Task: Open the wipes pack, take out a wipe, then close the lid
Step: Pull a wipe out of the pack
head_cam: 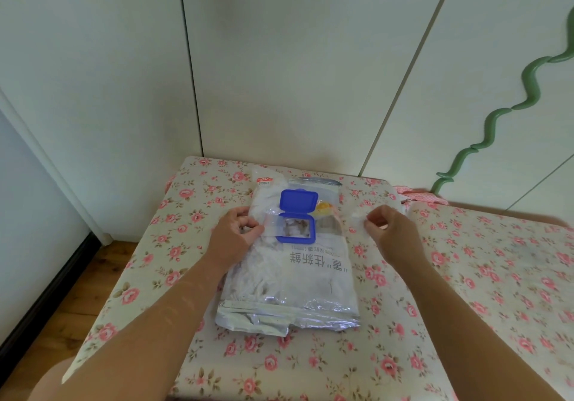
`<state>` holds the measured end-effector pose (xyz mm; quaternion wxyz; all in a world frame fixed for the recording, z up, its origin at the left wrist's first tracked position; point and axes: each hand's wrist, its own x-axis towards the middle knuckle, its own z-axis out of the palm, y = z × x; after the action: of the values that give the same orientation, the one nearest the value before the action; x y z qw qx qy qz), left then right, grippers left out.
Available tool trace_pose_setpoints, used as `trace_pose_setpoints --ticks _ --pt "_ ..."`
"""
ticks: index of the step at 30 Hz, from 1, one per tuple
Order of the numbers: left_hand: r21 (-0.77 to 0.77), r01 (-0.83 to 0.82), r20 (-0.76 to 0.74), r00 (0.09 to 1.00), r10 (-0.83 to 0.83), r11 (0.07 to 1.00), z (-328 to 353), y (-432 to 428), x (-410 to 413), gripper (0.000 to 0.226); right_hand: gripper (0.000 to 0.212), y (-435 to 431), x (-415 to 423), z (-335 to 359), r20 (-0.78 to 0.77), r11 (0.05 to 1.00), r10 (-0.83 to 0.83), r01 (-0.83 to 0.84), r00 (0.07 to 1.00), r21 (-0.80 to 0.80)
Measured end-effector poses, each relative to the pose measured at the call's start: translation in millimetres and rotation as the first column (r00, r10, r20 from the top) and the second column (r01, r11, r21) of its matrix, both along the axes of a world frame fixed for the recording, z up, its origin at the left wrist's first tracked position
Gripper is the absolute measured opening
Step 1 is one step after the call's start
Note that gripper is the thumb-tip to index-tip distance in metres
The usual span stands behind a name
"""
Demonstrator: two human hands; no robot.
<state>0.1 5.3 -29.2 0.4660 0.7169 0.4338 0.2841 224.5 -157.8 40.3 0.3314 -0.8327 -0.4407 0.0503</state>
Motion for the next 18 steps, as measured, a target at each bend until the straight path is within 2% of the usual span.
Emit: trace_pose_setpoints --ticks 3,5,14,16,18 --pt "-0.005 -0.006 -0.005 1.000 0.006 1.000 0.1 0.2 -0.5 0.011 0.003 -15.4 6.4 -13.5 0.130 0.995 0.026 -0.013 0.991 -0.094" --pt "-0.005 -0.012 -0.010 1.000 0.012 1.000 0.1 0.0 -1.0 0.011 0.003 -24.2 6.8 -24.4 0.164 0.989 0.038 -0.013 0.986 -0.151" --pt "-0.006 -0.015 0.010 1.000 0.015 1.000 3.3 -2.2 -0.6 0.013 0.008 -36.7 0.8 -44.5 0.063 0.972 0.074 -0.057 0.995 -0.229" --pt "-0.007 -0.015 0.008 1.000 0.015 1.000 2.7 -2.2 -0.5 0.011 0.010 -36.9 0.4 -45.1 0.041 0.974 0.085 -0.074 0.996 -0.212" --pt "-0.002 -0.017 0.000 1.000 0.017 1.000 1.7 -1.8 -0.3 0.011 0.013 -38.0 -1.2 -44.0 -0.001 0.991 0.052 -0.052 0.999 -0.125"
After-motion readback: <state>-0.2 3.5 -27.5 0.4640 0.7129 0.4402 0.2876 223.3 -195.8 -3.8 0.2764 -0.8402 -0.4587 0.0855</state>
